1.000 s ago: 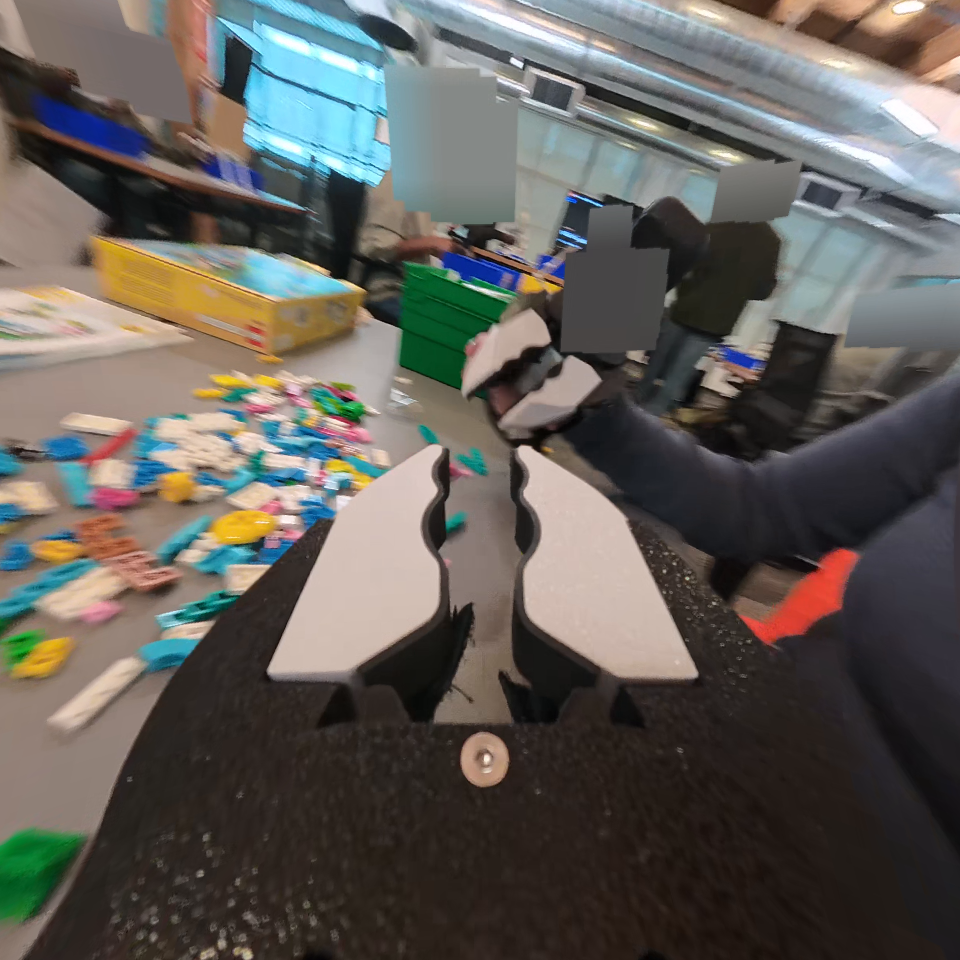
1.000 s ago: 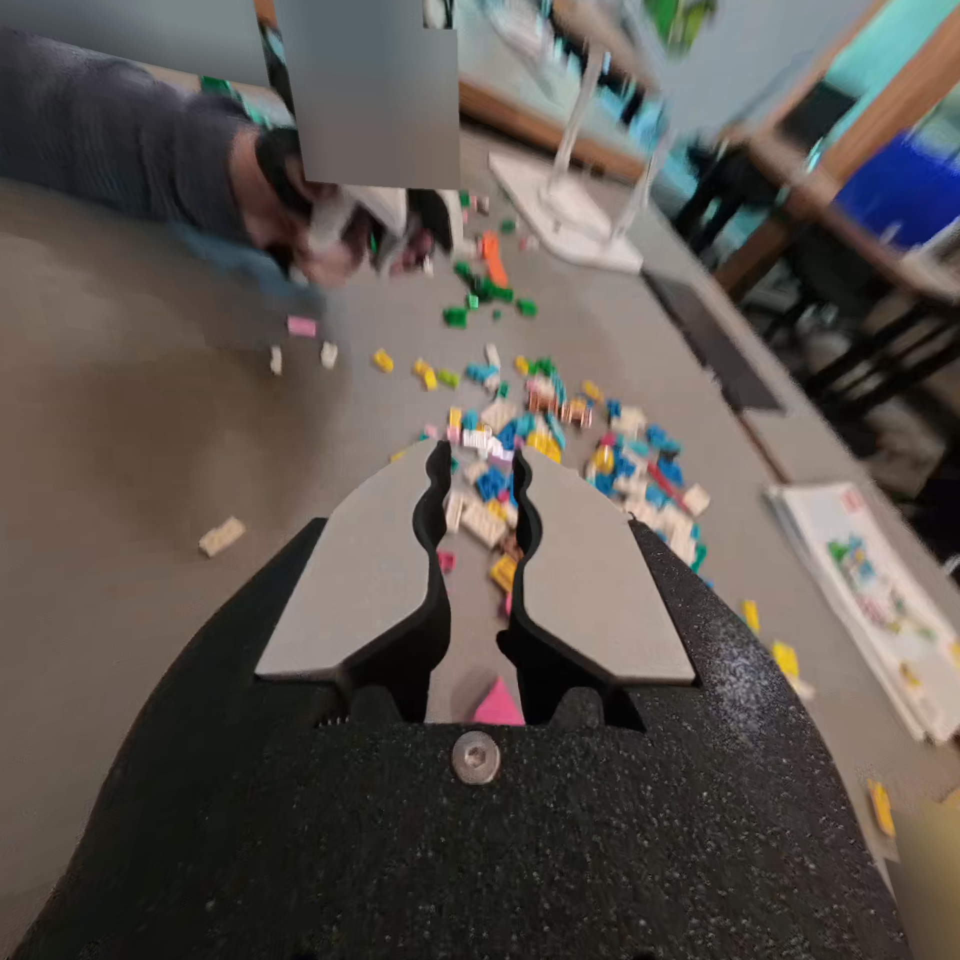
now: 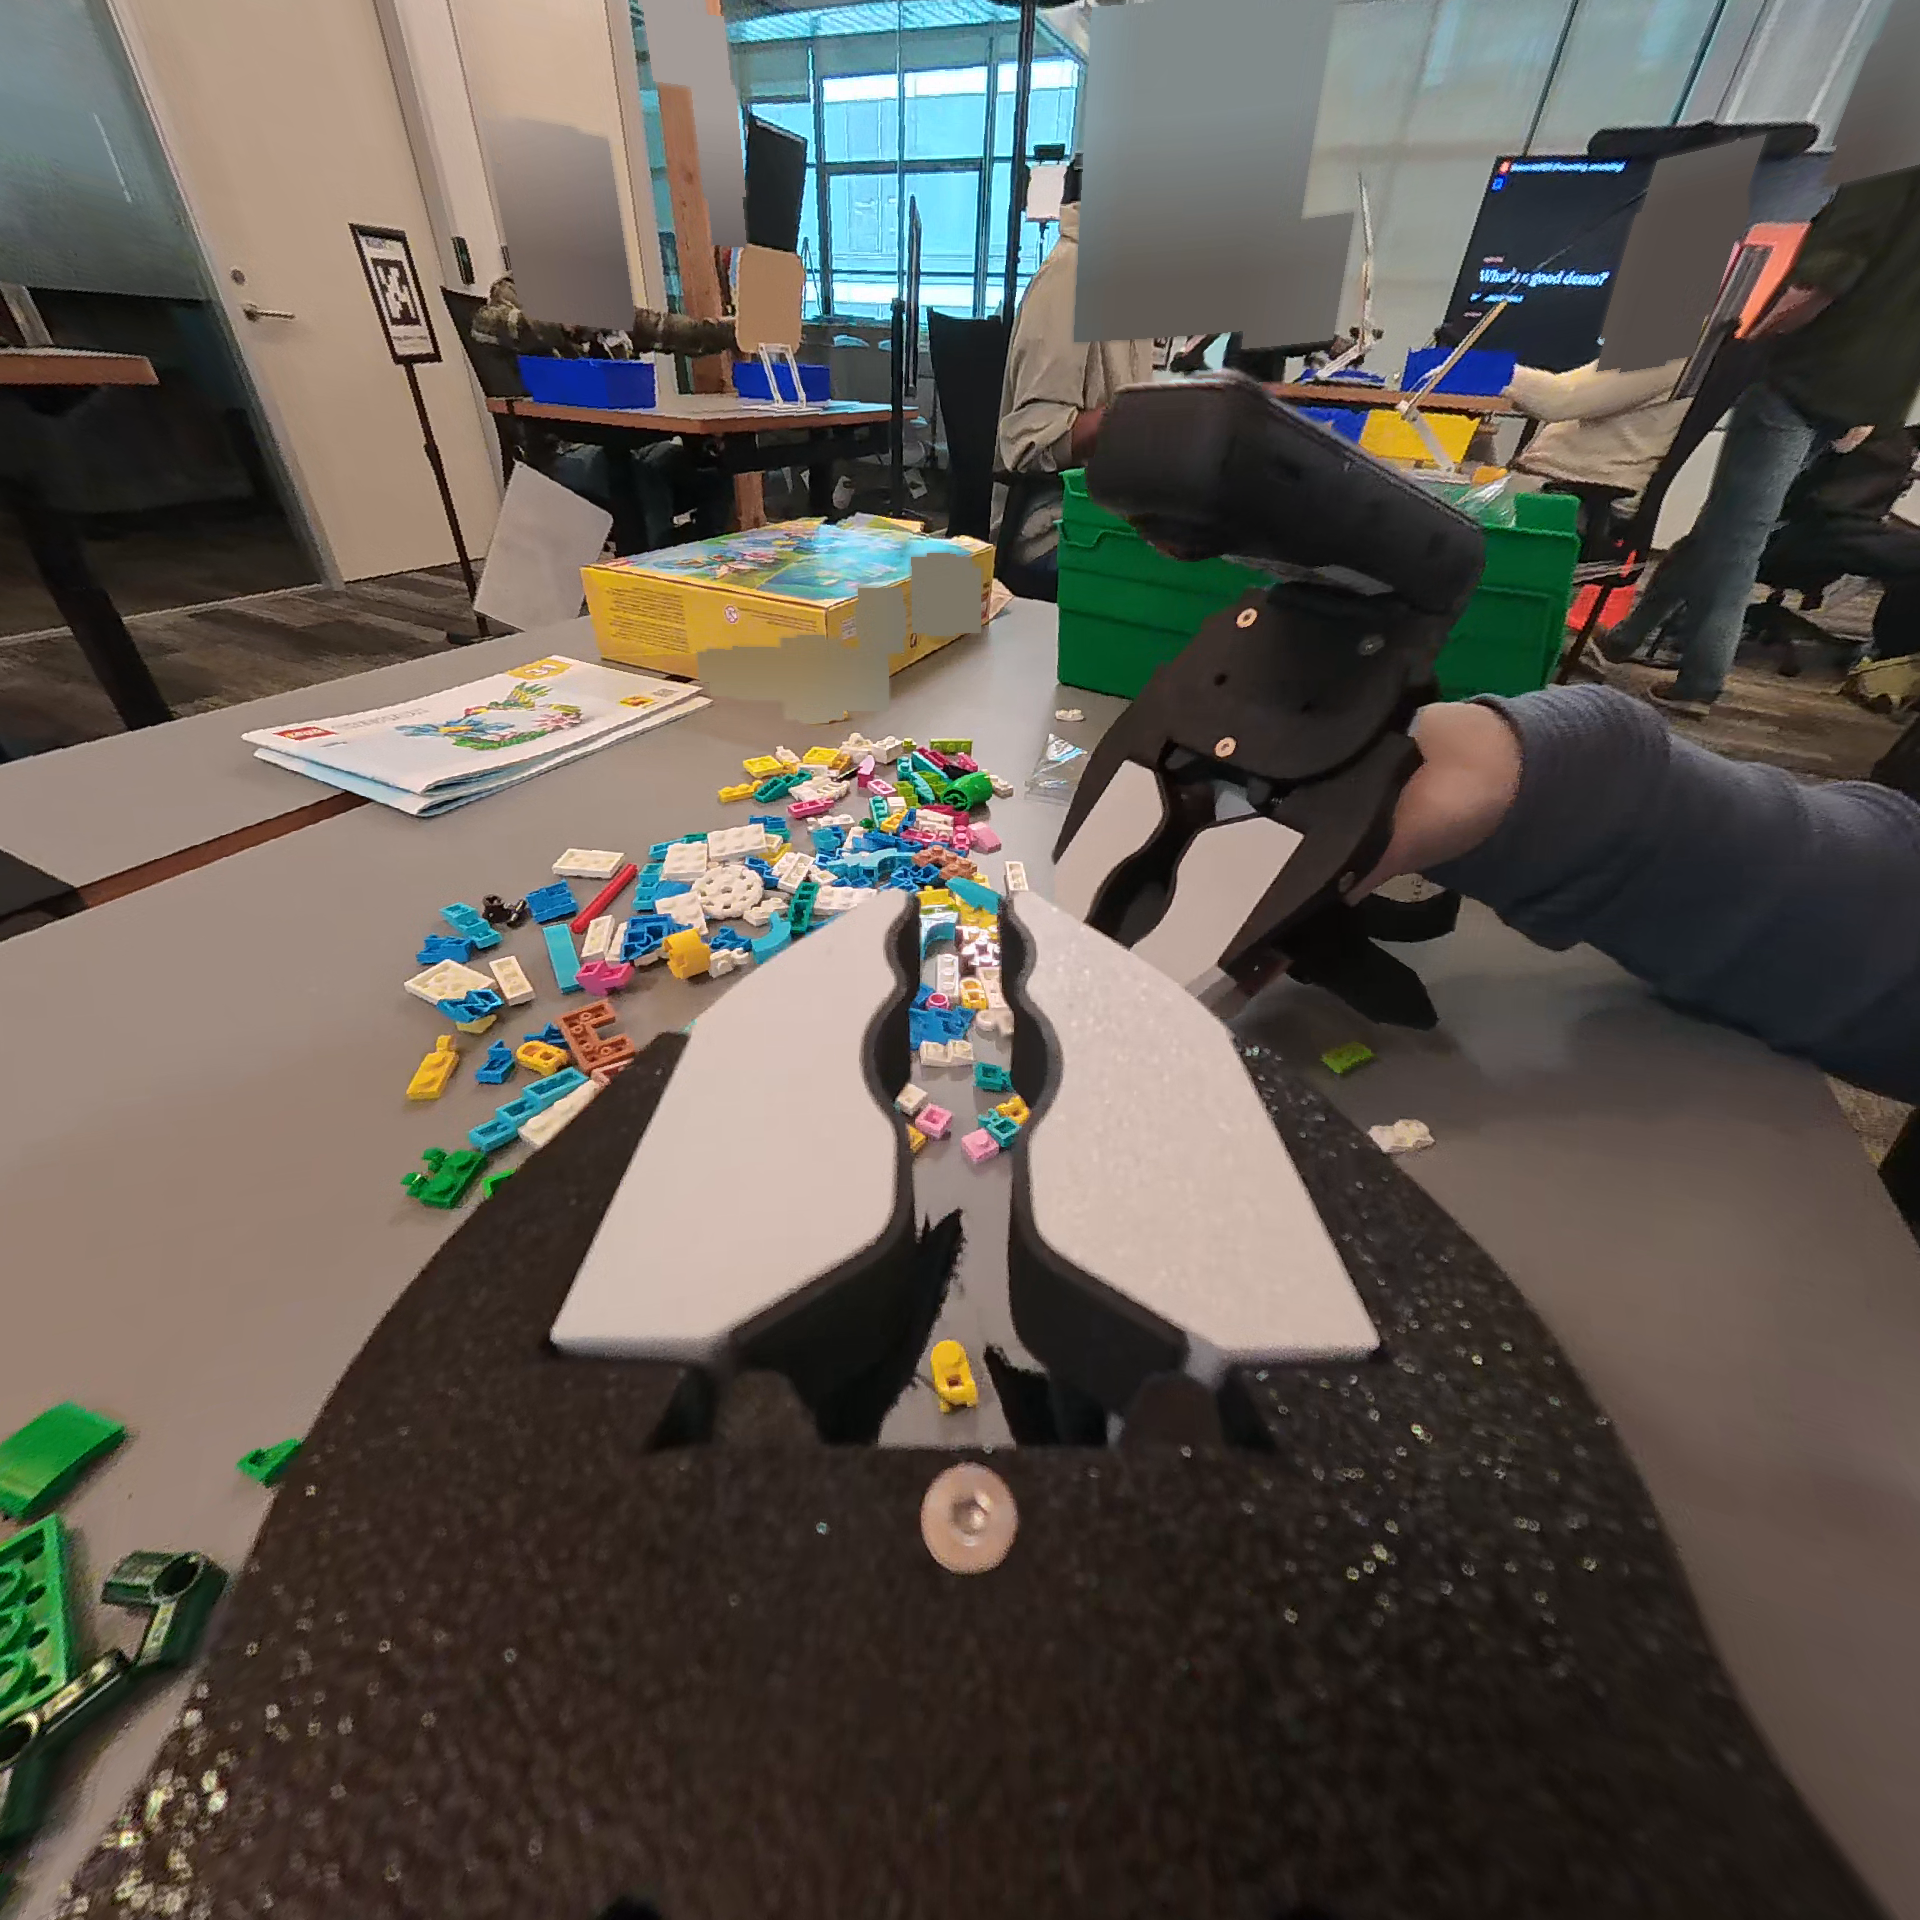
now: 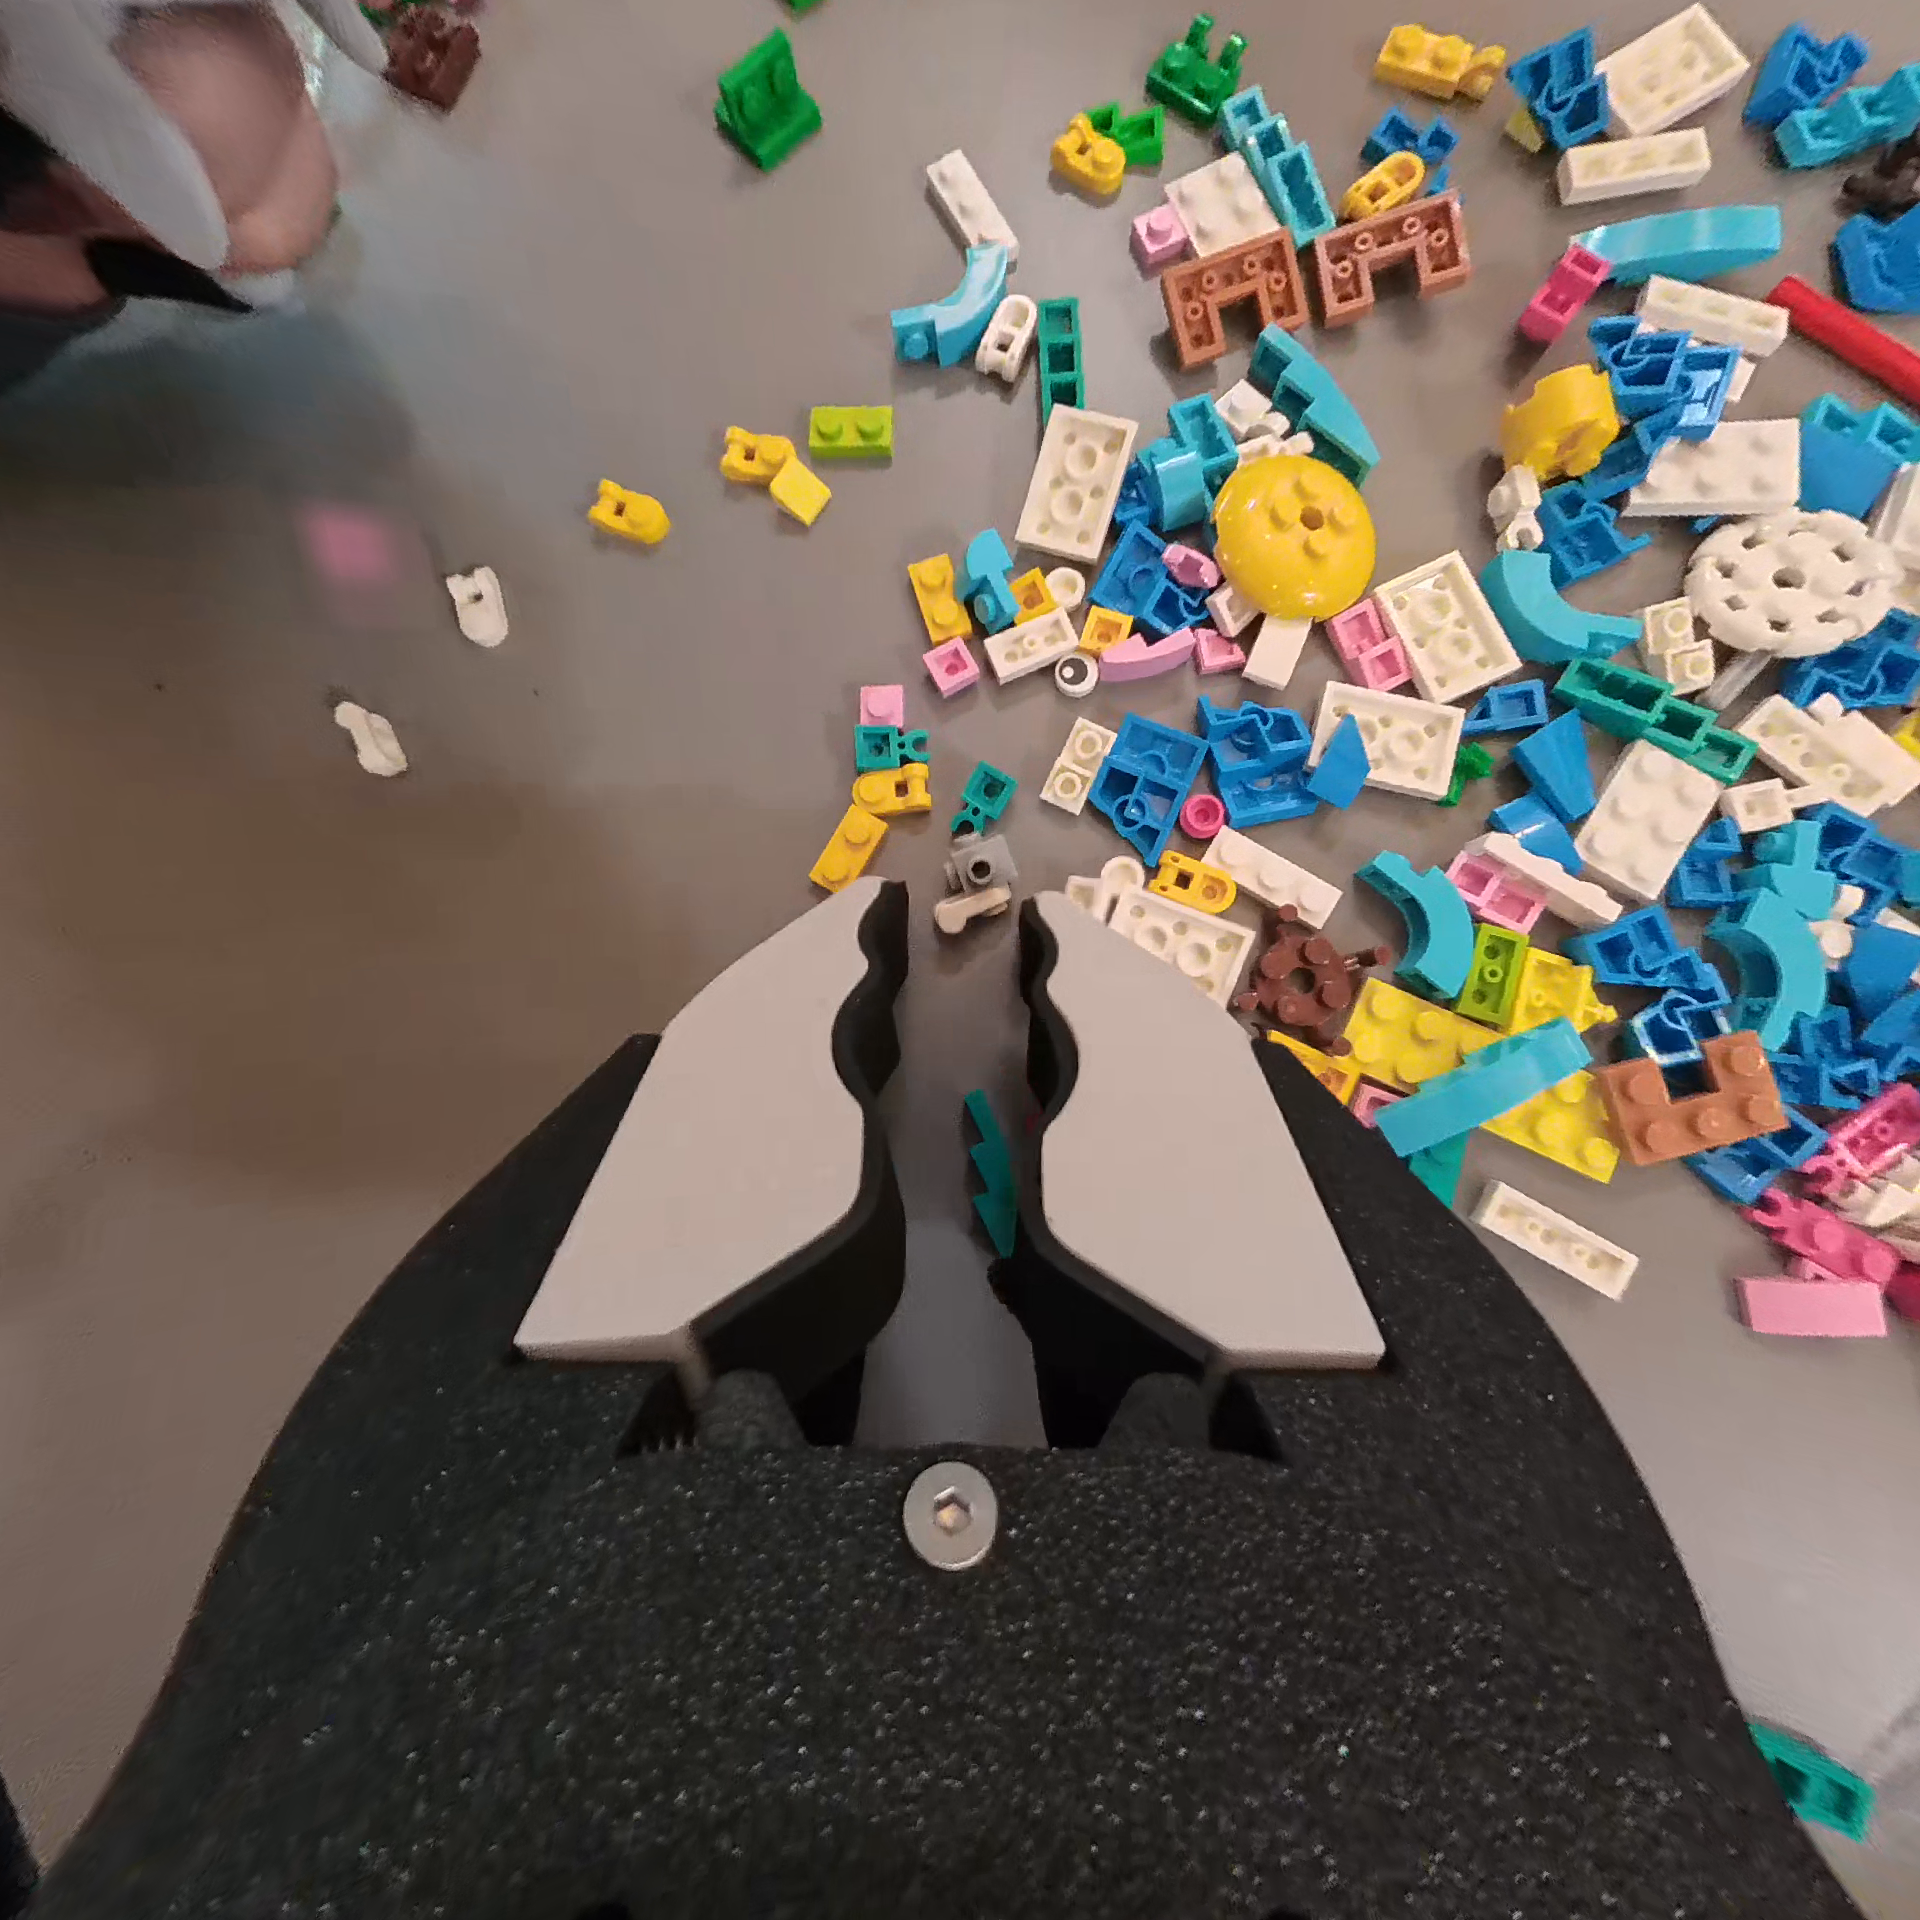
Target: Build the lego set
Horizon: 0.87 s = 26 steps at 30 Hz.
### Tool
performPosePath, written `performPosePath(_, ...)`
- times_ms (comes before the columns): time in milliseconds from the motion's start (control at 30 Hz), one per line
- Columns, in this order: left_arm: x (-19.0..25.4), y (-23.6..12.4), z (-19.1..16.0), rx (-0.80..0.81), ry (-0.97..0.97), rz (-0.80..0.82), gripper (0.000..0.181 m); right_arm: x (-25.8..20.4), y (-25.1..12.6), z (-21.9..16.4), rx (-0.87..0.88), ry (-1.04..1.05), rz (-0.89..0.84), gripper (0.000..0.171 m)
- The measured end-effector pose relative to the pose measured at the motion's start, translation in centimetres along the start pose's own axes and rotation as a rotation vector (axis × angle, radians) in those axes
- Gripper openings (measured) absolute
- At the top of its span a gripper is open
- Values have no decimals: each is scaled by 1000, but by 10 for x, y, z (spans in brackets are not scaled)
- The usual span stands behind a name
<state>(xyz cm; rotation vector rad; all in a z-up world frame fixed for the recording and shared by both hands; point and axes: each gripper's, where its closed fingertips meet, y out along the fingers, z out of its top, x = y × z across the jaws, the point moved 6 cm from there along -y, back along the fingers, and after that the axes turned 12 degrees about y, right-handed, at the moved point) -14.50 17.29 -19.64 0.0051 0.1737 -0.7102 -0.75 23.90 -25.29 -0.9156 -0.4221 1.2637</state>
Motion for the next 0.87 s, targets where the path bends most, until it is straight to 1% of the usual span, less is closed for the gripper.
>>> performPosePath(33,0,0,0,-2,1,0,14,0,2,-1,-9,-3,-6,20)
performPosePath(67,0,0,0,-4,3,-1,13,0,2,0,-3,-12,-14,13)
performPosePath(100,1,1,-1,-6,4,-3,13,0,2,0,-4,-24,-22,12)
performPosePath(200,1,1,-1,-14,11,-8,13,-3,2,0,13,-89,-12,11)
performPosePath(267,3,2,-2,-16,8,-27,12,-6,-1,2,61,-181,-32,10)
performPosePath(300,4,2,-2,-17,4,-43,13,-8,-4,5,102,-263,-49,10)
performPosePath(367,9,4,-2,-23,-20,-101,17,-16,-15,12,234,-492,-130,9)
performPosePath(467,19,9,-4,-56,-92,-222,31,-39,-29,14,428,-893,-264,8)
performPosePath(533,25,12,-7,-73,-120,-290,36,-51,-32,12,492,-1084,-337,6)
performPosePath(567,28,13,-8,-79,-125,-319,37,-55,-33,12,522,-1142,-375,6)
performPosePath(633,33,14,-10,-105,-102,-364,37,-59,-34,11,551,-1195,-388,6)
performPosePath(733,38,12,-10,-127,-16,-383,26,-60,-37,10,578,-1199,-354,6)
performPosePath(800,40,10,-7,-112,85,-356,20,-60,-37,8,572,-1192,-303,6)
performPosePath(867,41,8,-6,-123,228,-313,21,-62,-38,5,562,-1171,-231,6)
